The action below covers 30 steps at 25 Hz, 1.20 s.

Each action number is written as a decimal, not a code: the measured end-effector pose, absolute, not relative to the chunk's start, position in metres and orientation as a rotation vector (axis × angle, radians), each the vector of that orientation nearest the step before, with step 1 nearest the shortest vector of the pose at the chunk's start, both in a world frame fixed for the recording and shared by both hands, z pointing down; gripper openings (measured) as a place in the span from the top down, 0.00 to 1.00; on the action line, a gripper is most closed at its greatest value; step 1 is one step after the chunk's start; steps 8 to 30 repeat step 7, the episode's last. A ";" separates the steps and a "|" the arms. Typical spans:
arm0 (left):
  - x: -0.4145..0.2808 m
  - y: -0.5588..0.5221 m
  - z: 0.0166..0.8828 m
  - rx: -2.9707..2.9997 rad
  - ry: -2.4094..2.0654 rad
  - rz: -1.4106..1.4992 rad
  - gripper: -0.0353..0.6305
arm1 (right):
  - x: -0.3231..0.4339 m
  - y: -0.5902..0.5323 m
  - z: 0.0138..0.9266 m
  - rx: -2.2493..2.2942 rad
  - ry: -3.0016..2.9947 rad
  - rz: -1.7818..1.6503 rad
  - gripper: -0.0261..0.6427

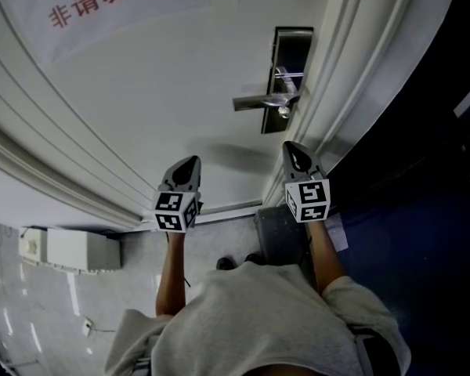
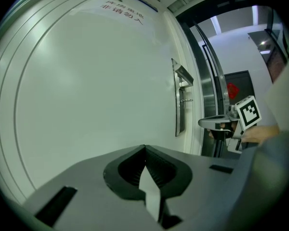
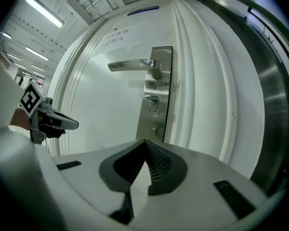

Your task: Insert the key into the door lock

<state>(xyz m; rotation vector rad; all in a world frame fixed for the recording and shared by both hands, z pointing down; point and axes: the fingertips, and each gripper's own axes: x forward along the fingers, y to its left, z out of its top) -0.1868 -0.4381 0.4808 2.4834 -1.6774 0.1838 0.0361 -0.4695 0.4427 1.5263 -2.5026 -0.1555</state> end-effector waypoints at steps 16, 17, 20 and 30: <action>-0.185 -0.438 0.485 2.483 -1.672 0.198 0.92 | 0.036 -0.471 0.440 1.536 -2.496 -0.173 0.93; -0.185 -0.438 0.485 2.483 -1.672 0.198 0.92 | 0.036 -0.471 0.440 1.536 -2.496 -0.173 0.93; -0.185 -0.438 0.485 2.483 -1.672 0.198 0.92 | 0.036 -0.471 0.440 1.536 -2.496 -0.173 0.93; -0.185 -0.438 0.485 2.483 -1.672 0.198 0.92 | 0.036 -0.471 0.440 1.536 -2.496 -0.173 0.93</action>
